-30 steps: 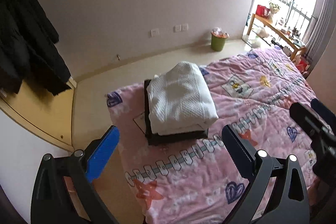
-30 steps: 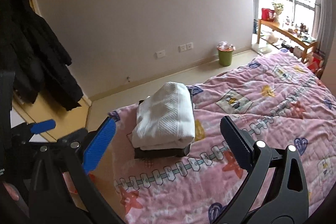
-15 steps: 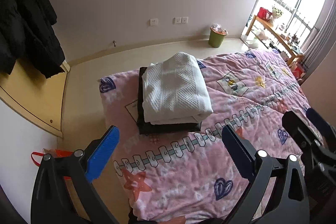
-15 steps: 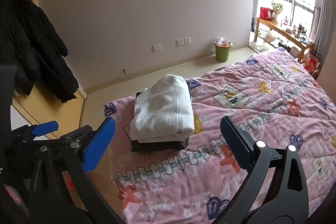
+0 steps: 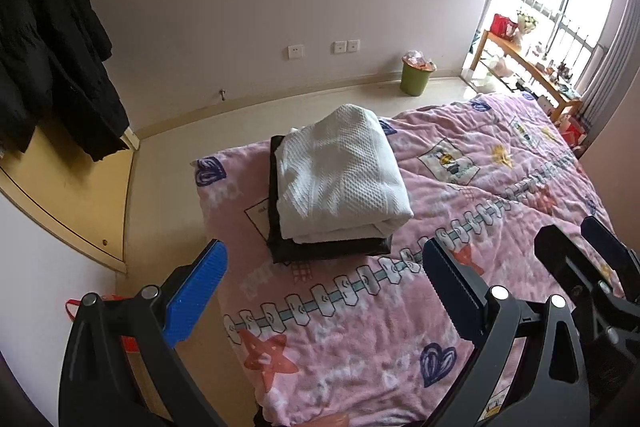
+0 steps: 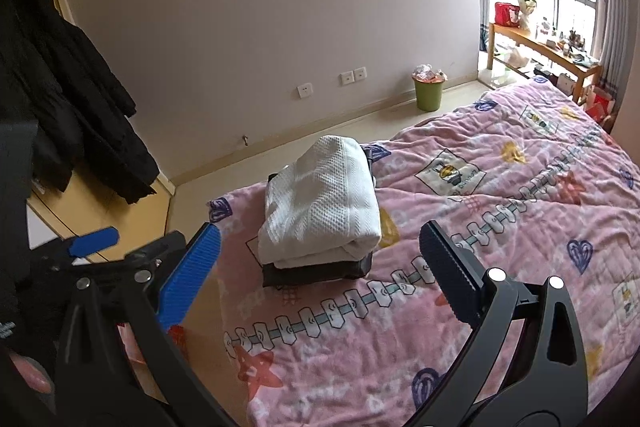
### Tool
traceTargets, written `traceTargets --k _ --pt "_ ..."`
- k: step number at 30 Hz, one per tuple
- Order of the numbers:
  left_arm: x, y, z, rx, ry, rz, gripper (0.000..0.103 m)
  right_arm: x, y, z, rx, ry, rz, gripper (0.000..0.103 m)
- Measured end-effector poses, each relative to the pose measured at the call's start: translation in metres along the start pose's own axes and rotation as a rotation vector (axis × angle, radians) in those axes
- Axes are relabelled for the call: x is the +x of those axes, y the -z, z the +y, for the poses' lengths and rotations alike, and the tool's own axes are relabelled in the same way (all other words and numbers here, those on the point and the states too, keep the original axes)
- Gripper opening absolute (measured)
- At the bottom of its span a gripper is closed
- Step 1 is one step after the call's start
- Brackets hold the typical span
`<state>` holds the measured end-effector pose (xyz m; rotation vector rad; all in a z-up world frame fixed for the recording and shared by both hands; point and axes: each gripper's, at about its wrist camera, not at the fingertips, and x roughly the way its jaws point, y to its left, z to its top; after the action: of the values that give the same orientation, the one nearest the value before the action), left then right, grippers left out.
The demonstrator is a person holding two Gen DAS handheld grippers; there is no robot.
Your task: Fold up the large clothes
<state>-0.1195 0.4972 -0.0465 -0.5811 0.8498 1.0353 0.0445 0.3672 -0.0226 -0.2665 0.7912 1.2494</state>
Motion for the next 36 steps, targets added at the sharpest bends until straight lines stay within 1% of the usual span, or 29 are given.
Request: traceTargets --k 2,4,9,20,22,26,36 --pt "0.002 0.005 -0.002 0.006 0.009 -0.001 0.095 -0.001 0.003 -0.003 0.01 0.002 0.003 0.097" --pt "0.004 0.008 -0.003 0.013 0.0 0.006 0.095 -0.001 0.005 -0.006 0.021 0.005 0.009 0.097" --pt "0.006 0.017 -0.002 0.012 0.002 0.026 0.095 -0.005 0.008 -0.01 0.032 0.015 0.012 0.097" --pt "0.002 0.028 0.002 0.013 -0.008 0.016 0.095 -0.014 0.022 -0.01 0.004 0.034 0.0 0.097" --pt "0.001 0.029 0.002 0.019 -0.017 0.022 0.095 -0.014 0.024 -0.011 0.007 0.036 0.007 0.097" --pt "0.0 0.031 0.002 0.026 -0.006 0.027 0.095 -0.019 0.025 -0.01 0.002 0.033 -0.006 0.097" --pt "-0.007 0.032 0.001 0.028 -0.006 0.011 0.095 -0.023 0.026 -0.009 0.008 0.03 -0.006 0.097"
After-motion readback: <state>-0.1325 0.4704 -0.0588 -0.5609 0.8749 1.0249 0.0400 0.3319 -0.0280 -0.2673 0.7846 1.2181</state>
